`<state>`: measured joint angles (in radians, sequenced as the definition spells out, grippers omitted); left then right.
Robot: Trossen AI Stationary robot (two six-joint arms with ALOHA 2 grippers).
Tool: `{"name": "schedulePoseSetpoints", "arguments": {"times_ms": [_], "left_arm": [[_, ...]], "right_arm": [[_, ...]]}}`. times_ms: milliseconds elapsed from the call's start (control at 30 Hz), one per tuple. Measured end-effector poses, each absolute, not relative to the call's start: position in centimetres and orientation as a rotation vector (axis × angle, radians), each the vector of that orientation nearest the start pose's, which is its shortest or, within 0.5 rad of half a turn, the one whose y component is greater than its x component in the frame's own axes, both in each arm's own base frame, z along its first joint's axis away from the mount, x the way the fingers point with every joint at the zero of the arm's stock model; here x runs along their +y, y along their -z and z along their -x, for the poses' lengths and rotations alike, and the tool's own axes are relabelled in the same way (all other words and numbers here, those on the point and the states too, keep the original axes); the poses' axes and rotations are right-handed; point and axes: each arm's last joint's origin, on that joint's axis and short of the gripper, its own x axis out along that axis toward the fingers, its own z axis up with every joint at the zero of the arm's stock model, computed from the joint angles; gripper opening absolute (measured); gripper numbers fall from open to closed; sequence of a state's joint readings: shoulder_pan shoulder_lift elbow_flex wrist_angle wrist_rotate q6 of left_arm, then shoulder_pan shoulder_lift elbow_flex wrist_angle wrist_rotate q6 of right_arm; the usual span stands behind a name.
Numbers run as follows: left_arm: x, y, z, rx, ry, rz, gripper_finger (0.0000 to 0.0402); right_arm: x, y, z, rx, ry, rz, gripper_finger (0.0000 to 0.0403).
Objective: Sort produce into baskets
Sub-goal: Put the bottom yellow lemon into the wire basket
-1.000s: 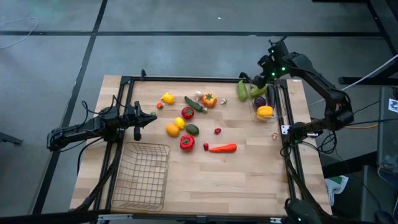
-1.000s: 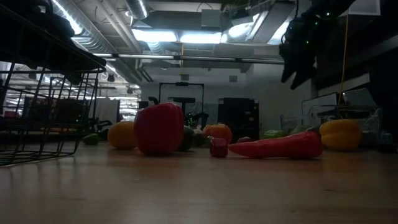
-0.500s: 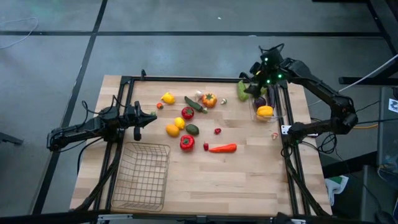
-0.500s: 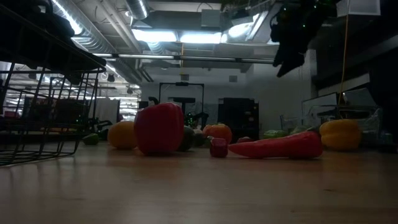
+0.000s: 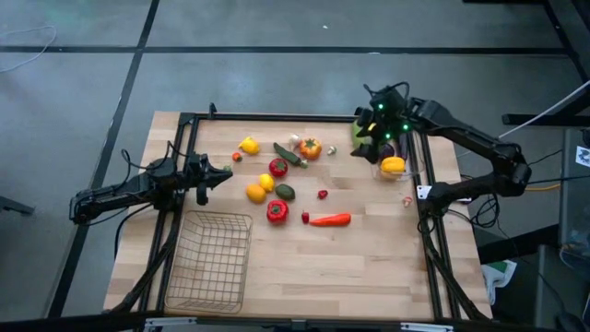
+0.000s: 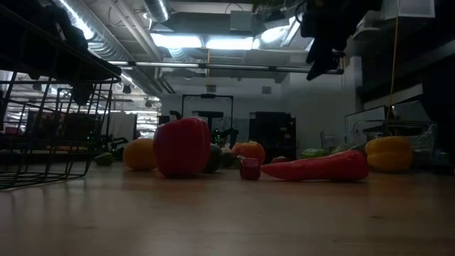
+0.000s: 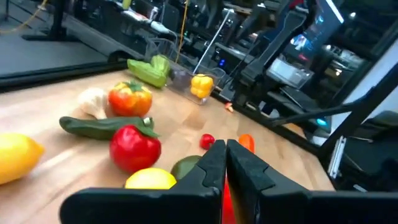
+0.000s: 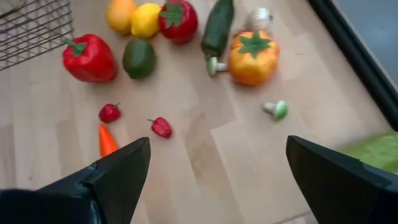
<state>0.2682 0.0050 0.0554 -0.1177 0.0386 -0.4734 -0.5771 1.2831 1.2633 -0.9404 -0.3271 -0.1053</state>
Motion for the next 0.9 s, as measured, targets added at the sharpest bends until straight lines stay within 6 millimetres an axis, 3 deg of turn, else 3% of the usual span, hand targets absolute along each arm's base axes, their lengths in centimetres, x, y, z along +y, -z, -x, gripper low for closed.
{"name": "schedulePoseSetpoints", "arguments": {"times_ms": [233, 633, 900], "left_arm": [[2.7, -17.1, -9.0, -0.020, -0.362, 0.468, 0.0028], [3.1, -19.7, -9.2, -0.292, -0.398, 0.423, 0.0214], [3.4, -21.6, -10.7, -0.250, -0.393, 0.300, 0.0245]], "right_arm": [[-11.8, -33.4, -21.7, 0.875, 0.160, -0.329, 0.0372], [-11.8, -33.4, -21.7, 0.872, 0.161, -0.326, 0.0372], [-11.9, -33.6, -22.0, 0.835, 0.164, -0.309, 0.0372]]}}
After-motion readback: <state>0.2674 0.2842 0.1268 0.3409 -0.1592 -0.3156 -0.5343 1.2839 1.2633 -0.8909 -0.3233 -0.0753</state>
